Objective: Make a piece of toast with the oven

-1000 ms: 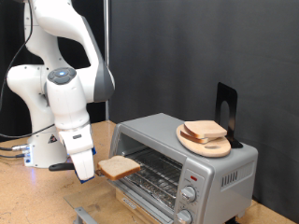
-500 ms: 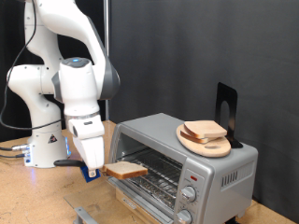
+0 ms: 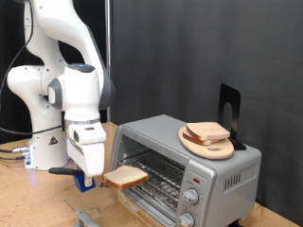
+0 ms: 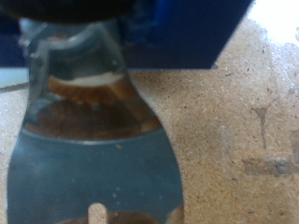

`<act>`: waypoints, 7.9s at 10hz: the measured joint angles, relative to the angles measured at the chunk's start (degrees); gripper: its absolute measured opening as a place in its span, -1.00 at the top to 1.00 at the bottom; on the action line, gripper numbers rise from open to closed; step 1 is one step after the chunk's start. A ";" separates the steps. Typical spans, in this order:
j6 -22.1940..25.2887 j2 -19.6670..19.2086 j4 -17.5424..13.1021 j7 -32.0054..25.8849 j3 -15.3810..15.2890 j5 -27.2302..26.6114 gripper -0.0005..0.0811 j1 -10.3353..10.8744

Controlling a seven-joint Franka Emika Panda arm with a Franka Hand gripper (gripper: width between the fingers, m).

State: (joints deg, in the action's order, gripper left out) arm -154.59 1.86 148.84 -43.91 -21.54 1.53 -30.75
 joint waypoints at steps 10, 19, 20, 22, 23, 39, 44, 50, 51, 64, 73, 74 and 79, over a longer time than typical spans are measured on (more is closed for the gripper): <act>12.98 2.67 -5.25 7.98 -5.23 -8.54 -0.21 1.16; 15.69 2.07 -1.24 -2.34 -2.46 -6.52 -0.21 -1.68; 15.49 2.23 -0.91 -3.73 -1.78 -7.76 -0.21 -1.88; 15.22 2.97 -0.77 -11.57 0.11 -18.23 -0.21 -1.89; 15.25 3.28 -0.76 -15.30 1.07 -22.92 -0.21 -1.77; 32.55 16.59 -5.26 -26.38 8.23 -47.10 -0.21 0.67; 30.69 18.19 -6.33 -21.14 0.47 -48.27 -0.21 5.00; 28.77 18.89 -9.30 -11.31 -8.78 -48.50 -0.21 8.88; 28.78 18.93 -9.76 -9.59 -10.32 -48.31 -0.21 9.28; 20.88 17.68 -4.90 -1.73 -21.03 -46.40 -0.81 9.48; 20.05 22.76 -4.67 -12.08 -15.06 -57.48 -0.99 11.63; 24.69 24.18 -5.16 -11.56 -12.81 -57.52 -0.99 11.64; 32.15 25.86 -2.40 -21.25 -5.01 -59.85 -0.99 11.43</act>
State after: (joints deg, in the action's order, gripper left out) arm -122.44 27.73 146.45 -65.16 -26.55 -58.32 -19.32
